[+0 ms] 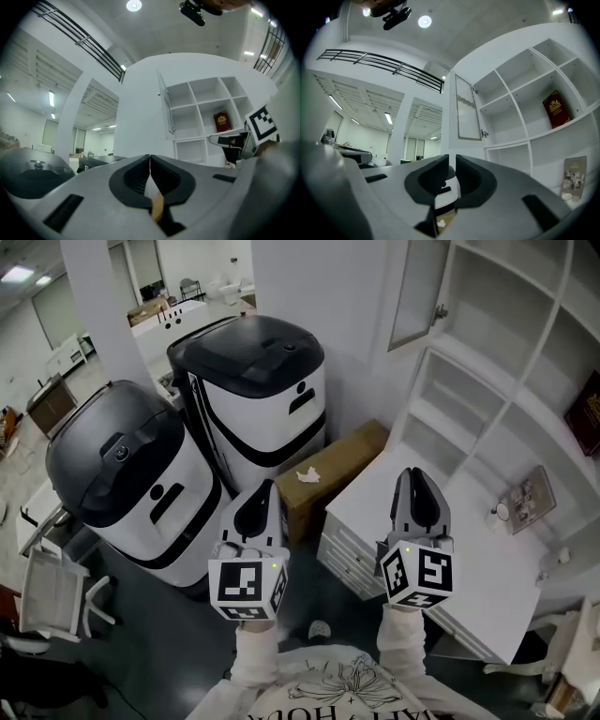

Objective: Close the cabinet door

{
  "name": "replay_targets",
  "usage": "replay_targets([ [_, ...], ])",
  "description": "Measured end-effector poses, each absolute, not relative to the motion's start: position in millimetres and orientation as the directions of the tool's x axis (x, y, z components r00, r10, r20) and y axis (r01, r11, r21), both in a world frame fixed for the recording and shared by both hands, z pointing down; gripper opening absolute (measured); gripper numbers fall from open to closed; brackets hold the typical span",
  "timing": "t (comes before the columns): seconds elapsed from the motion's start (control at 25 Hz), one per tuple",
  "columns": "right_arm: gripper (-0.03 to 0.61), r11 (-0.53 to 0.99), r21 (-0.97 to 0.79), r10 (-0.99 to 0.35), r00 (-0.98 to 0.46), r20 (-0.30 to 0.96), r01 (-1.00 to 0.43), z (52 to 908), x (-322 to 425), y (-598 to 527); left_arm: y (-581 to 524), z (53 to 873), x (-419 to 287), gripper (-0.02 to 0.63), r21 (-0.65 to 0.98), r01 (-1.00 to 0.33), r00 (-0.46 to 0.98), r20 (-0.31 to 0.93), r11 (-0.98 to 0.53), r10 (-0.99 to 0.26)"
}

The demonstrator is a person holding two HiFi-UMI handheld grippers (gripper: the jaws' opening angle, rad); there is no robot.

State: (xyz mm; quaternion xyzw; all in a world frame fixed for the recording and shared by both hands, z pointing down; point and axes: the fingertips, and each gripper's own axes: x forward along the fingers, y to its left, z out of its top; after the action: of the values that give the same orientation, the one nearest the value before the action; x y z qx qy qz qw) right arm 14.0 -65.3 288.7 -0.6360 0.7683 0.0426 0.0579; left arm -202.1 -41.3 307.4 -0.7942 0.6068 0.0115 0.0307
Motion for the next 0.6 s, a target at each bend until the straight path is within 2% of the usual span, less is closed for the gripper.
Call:
replay_targets([
  [0.6,0.041,0.245,0.009,-0.961,-0.244,-0.131,-0.970,289,14,-142,-109,311,-200,0.005,-0.041,-0.976,0.215,-0.033,-0.214,-0.976],
])
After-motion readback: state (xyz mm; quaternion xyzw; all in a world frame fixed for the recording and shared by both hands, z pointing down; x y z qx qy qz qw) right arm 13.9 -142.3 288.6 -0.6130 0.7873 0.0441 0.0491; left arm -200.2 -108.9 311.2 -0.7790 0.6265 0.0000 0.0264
